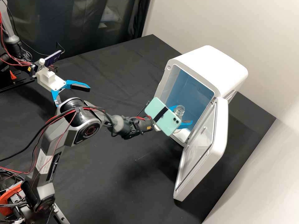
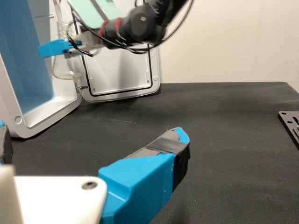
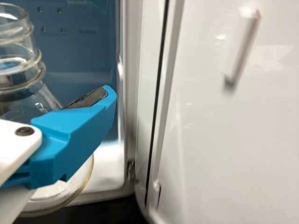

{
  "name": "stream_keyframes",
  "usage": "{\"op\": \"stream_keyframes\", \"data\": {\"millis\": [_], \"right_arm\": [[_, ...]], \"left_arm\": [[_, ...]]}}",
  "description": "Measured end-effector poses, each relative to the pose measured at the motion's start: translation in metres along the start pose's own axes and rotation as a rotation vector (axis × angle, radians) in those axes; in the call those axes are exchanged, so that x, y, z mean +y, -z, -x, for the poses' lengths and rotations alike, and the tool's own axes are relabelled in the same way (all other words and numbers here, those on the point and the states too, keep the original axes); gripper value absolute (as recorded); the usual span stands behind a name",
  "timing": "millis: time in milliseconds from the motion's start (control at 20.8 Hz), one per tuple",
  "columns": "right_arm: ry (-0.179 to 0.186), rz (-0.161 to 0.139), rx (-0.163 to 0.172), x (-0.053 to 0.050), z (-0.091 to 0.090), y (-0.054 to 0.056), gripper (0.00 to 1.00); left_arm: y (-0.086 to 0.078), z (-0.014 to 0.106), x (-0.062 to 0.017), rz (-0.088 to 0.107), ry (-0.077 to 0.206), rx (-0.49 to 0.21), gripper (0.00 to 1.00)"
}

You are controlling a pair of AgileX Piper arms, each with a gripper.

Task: Place the flask in the incubator

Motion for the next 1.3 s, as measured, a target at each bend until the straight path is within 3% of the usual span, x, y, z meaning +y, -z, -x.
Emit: {"op": "stream_keyframes", "data": {"millis": [193, 337, 481, 626, 818, 963, 1059, 1155, 1300], "right_arm": [[-0.014, 0.037, -0.009, -0.001, -0.025, 0.018, 0.0], [-0.014, 0.056, -0.037, -0.001, -0.043, 0.026, 0.0], [-0.01, 0.057, -0.056, 0.0, -0.054, 0.035, 0.0], [-0.022, 0.076, -0.049, -0.002, -0.061, 0.047, 0.0], [0.007, 0.096, -0.08, -0.009, -0.075, 0.051, 0.0], [0.006, 0.094, -0.107, -0.01, -0.089, 0.052, 0.0], [0.028, 0.088, -0.123, -0.012, -0.092, 0.052, 0.0], [0.036, 0.083, -0.119, -0.012, -0.092, 0.058, 0.0], [0.031, 0.104, -0.119, -0.013, -0.097, 0.063, 0.0]], "left_arm": [[0.0, 0.0, -0.0001, 0.0, 0.0, -0.002, 1.0], [-0.003, 0.0, -0.0006, -0.002, 0.003, -0.017, 1.0], [-0.005, -0.001, -0.0009, -0.003, 0.005, -0.026, 1.0], [-0.005, -0.001, -0.0009, -0.003, 0.005, -0.026, 1.0], [-0.005, -0.001, -0.0017, -0.002, 0.009, -0.026, 1.0], [-0.006, -0.001, -0.002, -0.003, 0.01, -0.032, 1.0], [-0.007, -0.001, -0.0021, -0.003, 0.011, -0.034, 1.0], [-0.007, -0.001, -0.0021, -0.003, 0.011, -0.034, 1.0], [-0.007, -0.001, -0.0021, -0.003, 0.011, -0.034, 1.0]]}}
